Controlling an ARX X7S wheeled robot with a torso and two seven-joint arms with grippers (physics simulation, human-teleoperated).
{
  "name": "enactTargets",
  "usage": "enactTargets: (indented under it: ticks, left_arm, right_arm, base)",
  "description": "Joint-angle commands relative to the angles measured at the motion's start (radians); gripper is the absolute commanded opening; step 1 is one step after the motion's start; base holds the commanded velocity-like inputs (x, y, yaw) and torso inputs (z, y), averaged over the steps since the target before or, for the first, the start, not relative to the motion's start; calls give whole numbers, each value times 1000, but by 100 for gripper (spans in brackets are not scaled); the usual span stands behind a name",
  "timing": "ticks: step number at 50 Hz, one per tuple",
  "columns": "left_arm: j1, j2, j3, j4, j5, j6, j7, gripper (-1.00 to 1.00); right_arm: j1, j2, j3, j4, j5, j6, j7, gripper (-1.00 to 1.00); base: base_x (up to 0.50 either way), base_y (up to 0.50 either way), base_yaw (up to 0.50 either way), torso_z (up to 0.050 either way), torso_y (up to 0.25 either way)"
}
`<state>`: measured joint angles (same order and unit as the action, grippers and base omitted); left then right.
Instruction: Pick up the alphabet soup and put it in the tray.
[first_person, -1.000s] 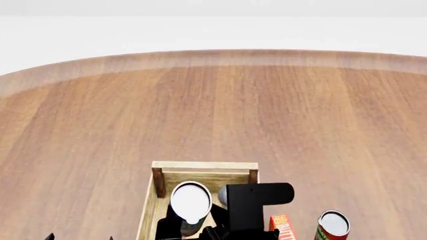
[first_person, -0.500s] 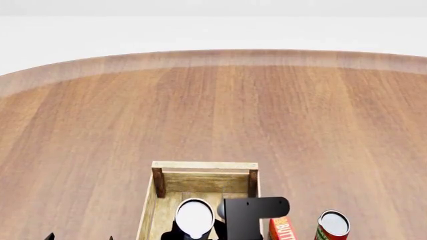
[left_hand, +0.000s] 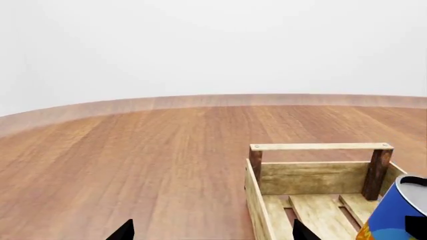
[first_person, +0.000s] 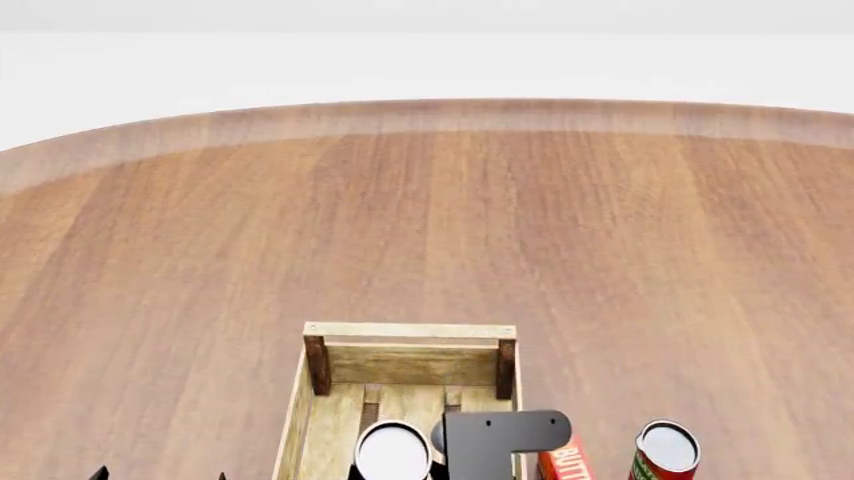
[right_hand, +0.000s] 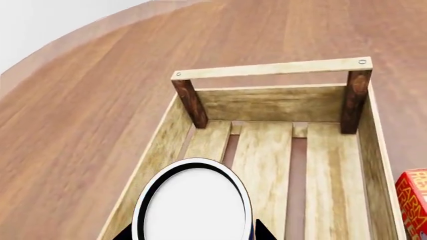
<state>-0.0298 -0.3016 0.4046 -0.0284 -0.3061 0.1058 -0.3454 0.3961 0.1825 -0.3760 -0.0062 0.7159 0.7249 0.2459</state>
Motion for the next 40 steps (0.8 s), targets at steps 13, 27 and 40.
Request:
enactTargets:
  ticks: [13, 27, 40]
  left_arm:
    - [1, -5, 5, 8, -4, -2, -7, 100]
    - [-5, -5, 8, -2, -7, 4, -5, 100]
    - [0, -11, 11, 10, -9, 1, -11, 100]
  right_arm:
    - [18, -20, -40, 87, -46, -32, -13, -100]
    - [25, -25, -67, 130, -62, -47, -17, -100]
    - [29, -24, -78, 153, -64, -53, -16, -100]
  base:
    - [0, 0, 0, 0, 1]
    - [0, 0, 0, 0, 1]
    - [0, 0, 0, 0, 0]
